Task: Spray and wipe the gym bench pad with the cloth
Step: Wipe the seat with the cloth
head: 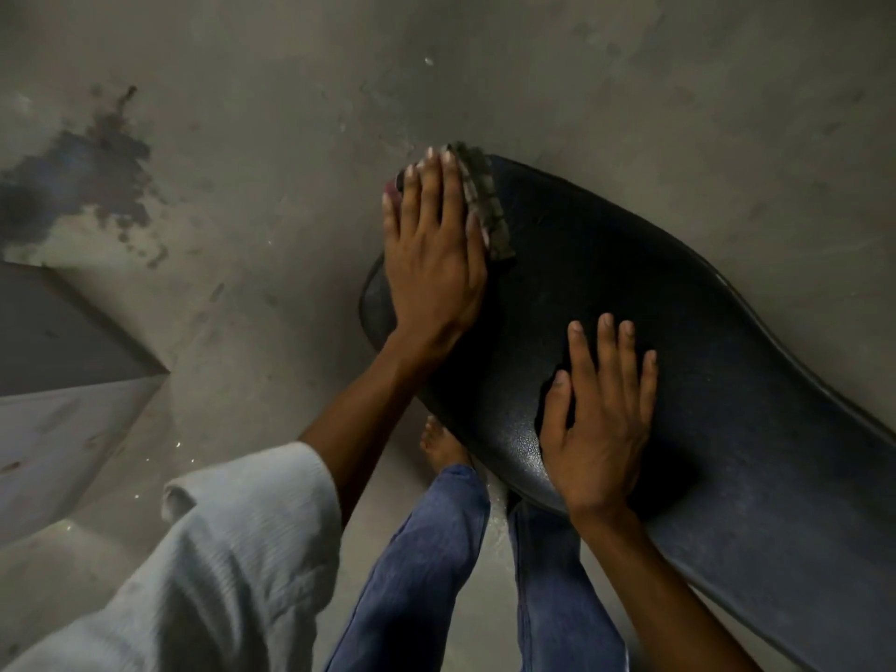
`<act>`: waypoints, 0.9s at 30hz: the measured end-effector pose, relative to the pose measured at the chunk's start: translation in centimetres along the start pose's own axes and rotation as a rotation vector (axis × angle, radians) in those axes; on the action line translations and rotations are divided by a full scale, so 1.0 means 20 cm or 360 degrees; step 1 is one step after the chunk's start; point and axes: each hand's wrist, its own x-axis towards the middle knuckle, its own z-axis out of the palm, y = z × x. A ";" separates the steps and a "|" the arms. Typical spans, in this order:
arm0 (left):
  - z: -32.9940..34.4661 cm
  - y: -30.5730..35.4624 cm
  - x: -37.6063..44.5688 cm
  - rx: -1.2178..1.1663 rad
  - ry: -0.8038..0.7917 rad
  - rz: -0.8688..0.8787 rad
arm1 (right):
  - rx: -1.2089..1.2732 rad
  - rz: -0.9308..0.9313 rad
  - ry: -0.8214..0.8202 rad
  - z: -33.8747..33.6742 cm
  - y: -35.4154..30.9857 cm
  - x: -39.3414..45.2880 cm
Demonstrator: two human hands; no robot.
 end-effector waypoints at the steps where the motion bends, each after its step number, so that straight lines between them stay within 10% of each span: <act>1: 0.02 0.05 0.04 0.0017 -0.0014 0.0037 | 0.0010 0.0000 0.0006 0.00 0.00 0.00; 8: -0.01 0.08 -0.24 0.0028 -0.0257 0.0599 | 0.0036 -0.0015 0.0013 0.00 0.00 0.01; 16: -0.03 0.04 0.02 0.0014 -0.0165 0.0218 | 0.0063 -0.0010 0.0002 0.00 0.01 0.00; 22: 0.09 0.35 -0.02 -0.0030 -0.0340 0.0774 | 0.0428 0.0042 0.0085 0.00 0.03 0.00; 27: 0.04 0.42 -0.19 -0.0807 -0.0606 0.0913 | 0.0796 0.0453 0.0412 -0.18 0.06 0.04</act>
